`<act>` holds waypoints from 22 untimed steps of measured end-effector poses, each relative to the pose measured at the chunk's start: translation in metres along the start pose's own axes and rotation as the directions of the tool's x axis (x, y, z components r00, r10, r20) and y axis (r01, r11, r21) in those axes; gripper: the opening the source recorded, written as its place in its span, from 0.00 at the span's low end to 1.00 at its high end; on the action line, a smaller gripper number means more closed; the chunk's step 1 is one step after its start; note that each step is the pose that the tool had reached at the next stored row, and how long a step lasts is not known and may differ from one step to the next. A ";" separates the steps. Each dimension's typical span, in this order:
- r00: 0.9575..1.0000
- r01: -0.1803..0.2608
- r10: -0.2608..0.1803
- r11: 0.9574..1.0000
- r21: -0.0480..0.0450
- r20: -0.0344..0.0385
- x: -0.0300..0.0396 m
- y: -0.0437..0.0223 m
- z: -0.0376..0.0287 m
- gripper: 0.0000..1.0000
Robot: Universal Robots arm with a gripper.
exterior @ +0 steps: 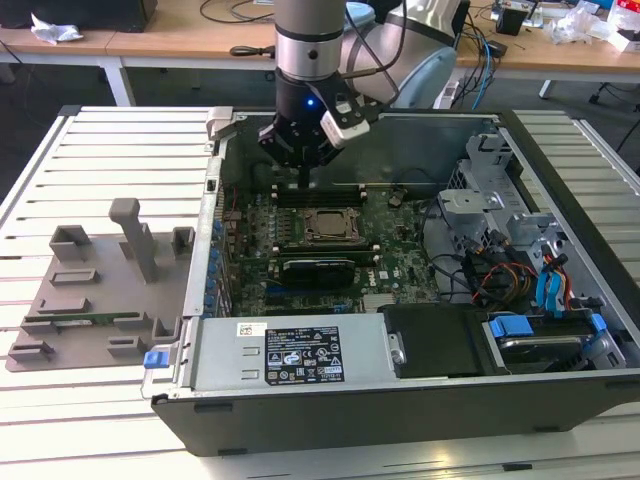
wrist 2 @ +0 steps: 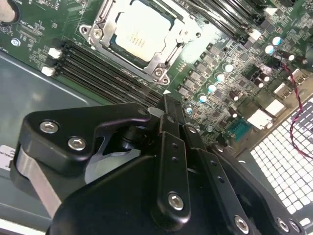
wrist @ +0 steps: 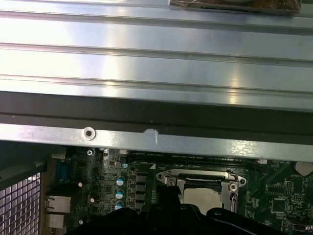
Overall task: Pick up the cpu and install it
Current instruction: 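Install the first cpu locking lever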
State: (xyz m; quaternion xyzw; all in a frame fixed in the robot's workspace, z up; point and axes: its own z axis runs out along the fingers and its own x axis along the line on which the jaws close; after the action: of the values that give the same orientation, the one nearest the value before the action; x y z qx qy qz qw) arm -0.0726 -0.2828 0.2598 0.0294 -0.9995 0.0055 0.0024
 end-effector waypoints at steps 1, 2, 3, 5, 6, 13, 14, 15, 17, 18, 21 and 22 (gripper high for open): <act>1.000 0.000 0.000 1.000 0.000 -0.001 -0.0011 -0.0001 0.0000 0.11; 1.000 0.000 0.000 1.000 0.000 -0.001 -0.0030 -0.0002 0.0000 0.11; 1.000 0.000 0.000 1.000 0.000 -0.002 -0.0048 -0.0003 0.0001 0.11; 1.000 0.000 0.000 1.000 0.000 -0.003 -0.0083 -0.0005 0.0001 0.11; 1.000 0.000 0.000 1.000 0.000 -0.004 -0.0098 -0.0006 0.0001 0.11; 1.000 0.000 0.000 1.000 -0.001 -0.009 -0.0225 -0.0013 0.0010 0.11; 1.000 0.000 0.000 1.000 -0.001 -0.011 -0.0264 -0.0016 0.0012 0.11; 1.000 0.000 0.000 1.000 -0.001 -0.012 -0.0286 -0.0017 0.0013 0.11; 1.000 0.000 0.000 1.000 -0.001 -0.014 -0.0344 -0.0020 0.0016 0.11; 1.000 0.000 0.000 1.000 -0.001 -0.015 -0.0367 -0.0022 0.0017 0.11; 1.000 0.000 0.000 1.000 -0.001 -0.016 -0.0409 -0.0024 0.0019 0.11; 1.000 0.000 0.000 1.000 -0.001 -0.016 -0.0410 -0.0024 0.0026 0.11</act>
State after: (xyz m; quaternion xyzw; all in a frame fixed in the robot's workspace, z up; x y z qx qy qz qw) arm -0.0316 -0.2828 0.2570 0.0295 -0.9995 0.0051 0.0106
